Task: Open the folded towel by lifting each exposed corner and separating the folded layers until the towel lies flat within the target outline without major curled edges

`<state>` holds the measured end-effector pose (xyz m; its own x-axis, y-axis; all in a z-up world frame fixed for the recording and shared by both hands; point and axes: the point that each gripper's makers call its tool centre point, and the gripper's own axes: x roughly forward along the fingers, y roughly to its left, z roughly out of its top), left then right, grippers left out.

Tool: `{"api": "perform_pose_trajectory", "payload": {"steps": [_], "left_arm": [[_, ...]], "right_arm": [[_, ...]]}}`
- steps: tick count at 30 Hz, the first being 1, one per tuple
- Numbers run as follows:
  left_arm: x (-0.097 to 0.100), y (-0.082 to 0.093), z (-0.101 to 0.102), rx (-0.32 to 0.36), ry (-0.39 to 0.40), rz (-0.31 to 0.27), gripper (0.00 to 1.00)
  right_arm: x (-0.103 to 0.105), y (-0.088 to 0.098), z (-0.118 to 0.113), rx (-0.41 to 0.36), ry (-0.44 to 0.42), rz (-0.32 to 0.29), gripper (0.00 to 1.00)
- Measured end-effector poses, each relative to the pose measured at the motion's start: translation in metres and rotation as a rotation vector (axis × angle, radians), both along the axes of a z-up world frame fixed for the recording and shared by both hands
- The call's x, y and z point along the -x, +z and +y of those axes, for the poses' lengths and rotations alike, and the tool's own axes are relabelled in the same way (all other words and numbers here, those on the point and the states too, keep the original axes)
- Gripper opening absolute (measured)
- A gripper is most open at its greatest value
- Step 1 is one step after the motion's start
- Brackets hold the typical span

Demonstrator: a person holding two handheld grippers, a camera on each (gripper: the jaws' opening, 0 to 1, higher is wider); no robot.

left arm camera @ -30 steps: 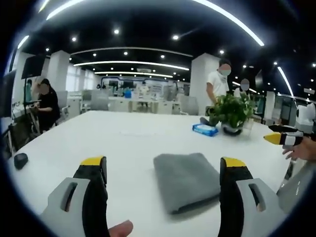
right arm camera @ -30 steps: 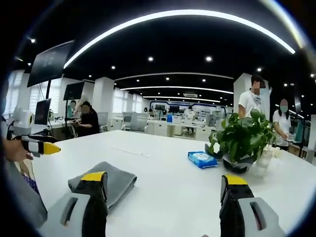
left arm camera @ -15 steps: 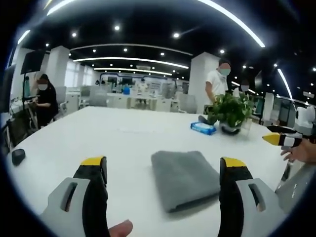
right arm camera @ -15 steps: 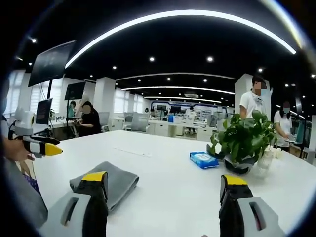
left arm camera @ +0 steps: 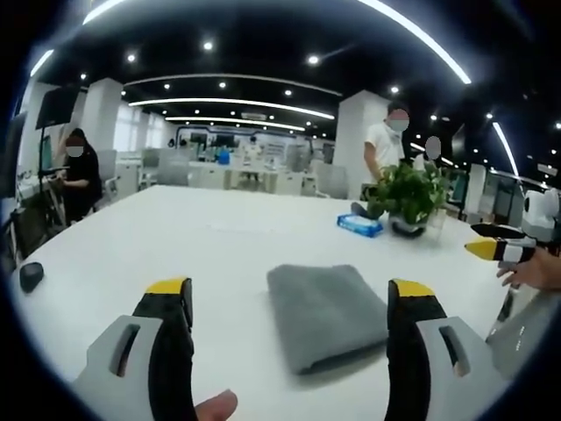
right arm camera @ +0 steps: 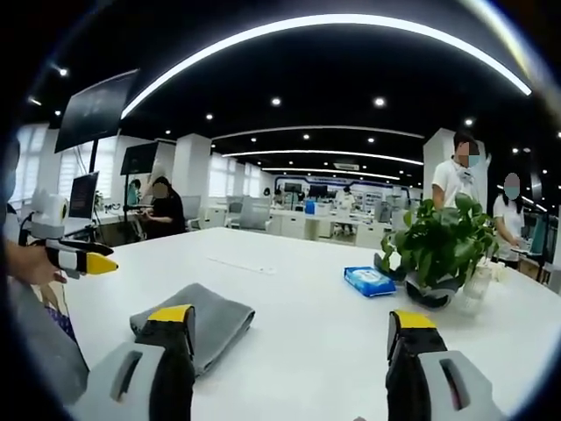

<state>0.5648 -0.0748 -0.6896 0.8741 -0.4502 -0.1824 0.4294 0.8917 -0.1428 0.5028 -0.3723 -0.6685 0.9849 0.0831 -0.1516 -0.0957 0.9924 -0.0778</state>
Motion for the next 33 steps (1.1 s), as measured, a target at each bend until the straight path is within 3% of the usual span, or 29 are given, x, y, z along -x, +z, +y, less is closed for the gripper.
{"api": "perform_pose_trajectory", "payload": {"steps": [28, 33], "left_arm": [[0.004, -0.006, -0.01, -0.057, -0.047, 0.009, 0.88], [0.01, -0.005, -0.025, -0.069, -0.116, 0.012, 0.78]], "right_arm": [[0.0, 0.003, -0.001, 0.007, 0.002, -0.003, 0.83], [-0.001, 0.002, -0.001, 0.047, -0.001, 0.005, 0.81]]}}
